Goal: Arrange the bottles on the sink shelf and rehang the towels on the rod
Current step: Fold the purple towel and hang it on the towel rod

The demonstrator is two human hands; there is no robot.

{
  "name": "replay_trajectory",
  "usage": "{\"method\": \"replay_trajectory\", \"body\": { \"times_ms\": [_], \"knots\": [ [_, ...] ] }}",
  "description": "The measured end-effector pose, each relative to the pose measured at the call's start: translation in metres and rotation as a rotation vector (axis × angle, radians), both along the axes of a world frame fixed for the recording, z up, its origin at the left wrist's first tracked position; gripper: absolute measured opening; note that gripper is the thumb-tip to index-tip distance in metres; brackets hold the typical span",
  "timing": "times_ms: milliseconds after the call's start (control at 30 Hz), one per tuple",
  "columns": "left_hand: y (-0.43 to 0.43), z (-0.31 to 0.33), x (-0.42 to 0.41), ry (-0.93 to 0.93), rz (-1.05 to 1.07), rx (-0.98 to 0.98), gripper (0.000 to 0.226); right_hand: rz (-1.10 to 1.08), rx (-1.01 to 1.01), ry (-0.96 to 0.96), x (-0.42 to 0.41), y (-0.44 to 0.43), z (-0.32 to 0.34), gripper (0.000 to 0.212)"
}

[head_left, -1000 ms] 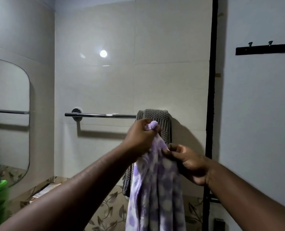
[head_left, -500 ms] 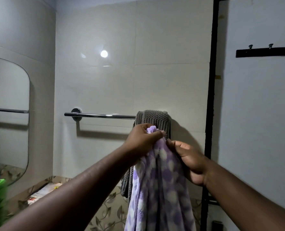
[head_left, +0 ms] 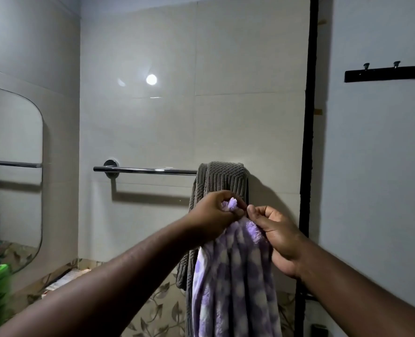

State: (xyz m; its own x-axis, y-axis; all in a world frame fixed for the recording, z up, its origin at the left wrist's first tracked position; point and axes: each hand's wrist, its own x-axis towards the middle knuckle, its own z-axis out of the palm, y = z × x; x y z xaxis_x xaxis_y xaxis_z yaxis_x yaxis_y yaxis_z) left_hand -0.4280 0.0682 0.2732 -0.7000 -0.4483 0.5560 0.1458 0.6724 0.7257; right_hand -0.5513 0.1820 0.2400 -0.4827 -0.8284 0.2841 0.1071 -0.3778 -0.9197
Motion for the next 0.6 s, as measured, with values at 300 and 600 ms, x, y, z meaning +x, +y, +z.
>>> {"method": "replay_trajectory", "body": {
  "times_ms": [300,600],
  "knots": [
    [-0.006,-0.003,0.016,-0.098,-0.094,0.006,0.039,-0.143,-0.001,0.161,-0.001,0.009,-0.005,0.008],
    [-0.015,0.011,0.029,0.247,0.029,0.263,0.023,0.102,0.096,0.088,0.007,0.011,-0.012,0.024]
  ]
}}
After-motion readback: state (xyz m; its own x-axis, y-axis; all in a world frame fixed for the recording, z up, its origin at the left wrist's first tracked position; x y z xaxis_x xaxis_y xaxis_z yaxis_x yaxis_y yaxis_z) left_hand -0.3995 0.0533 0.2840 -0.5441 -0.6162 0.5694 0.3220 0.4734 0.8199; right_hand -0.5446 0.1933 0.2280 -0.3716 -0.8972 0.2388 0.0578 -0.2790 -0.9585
